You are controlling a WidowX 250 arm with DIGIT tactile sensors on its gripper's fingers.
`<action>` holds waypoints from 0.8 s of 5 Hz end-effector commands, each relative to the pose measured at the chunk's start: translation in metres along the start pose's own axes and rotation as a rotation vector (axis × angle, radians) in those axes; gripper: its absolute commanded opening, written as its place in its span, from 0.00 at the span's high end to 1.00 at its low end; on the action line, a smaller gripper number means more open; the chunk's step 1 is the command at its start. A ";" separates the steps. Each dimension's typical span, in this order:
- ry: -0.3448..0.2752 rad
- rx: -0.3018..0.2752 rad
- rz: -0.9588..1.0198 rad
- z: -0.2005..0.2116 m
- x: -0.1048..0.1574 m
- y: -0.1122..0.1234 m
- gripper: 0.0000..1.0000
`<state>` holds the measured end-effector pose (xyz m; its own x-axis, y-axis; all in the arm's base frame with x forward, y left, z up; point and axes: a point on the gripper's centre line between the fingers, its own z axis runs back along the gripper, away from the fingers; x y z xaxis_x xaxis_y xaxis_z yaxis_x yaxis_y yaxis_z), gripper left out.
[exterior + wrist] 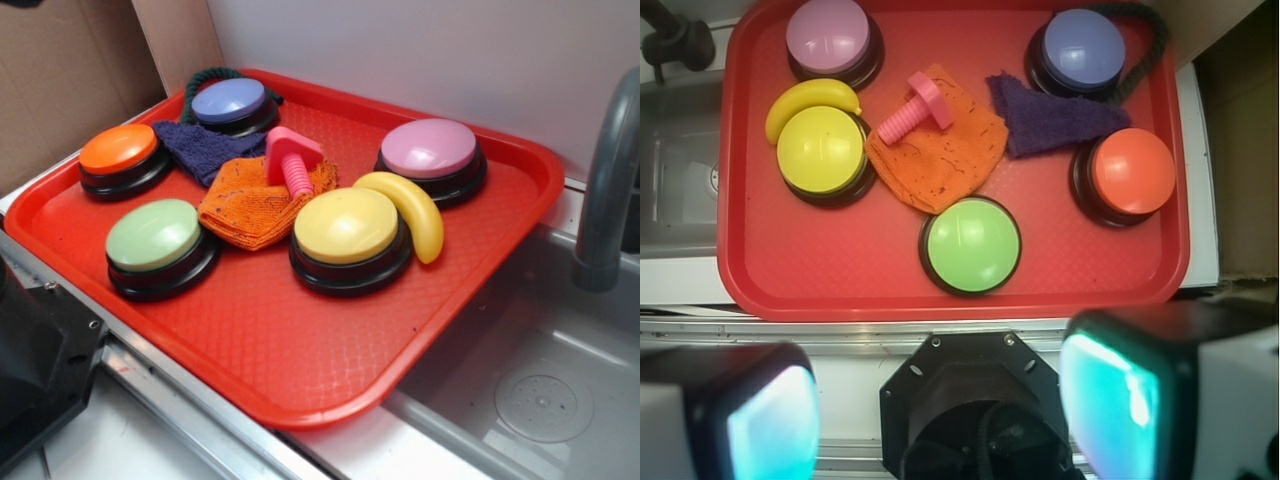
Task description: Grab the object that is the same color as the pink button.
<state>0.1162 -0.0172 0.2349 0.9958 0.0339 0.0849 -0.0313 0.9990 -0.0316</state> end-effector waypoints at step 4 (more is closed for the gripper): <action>0.057 0.018 0.505 -0.073 0.051 0.000 0.00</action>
<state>0.1717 -0.0214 0.1598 0.8538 0.5205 -0.0034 -0.5205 0.8536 -0.0222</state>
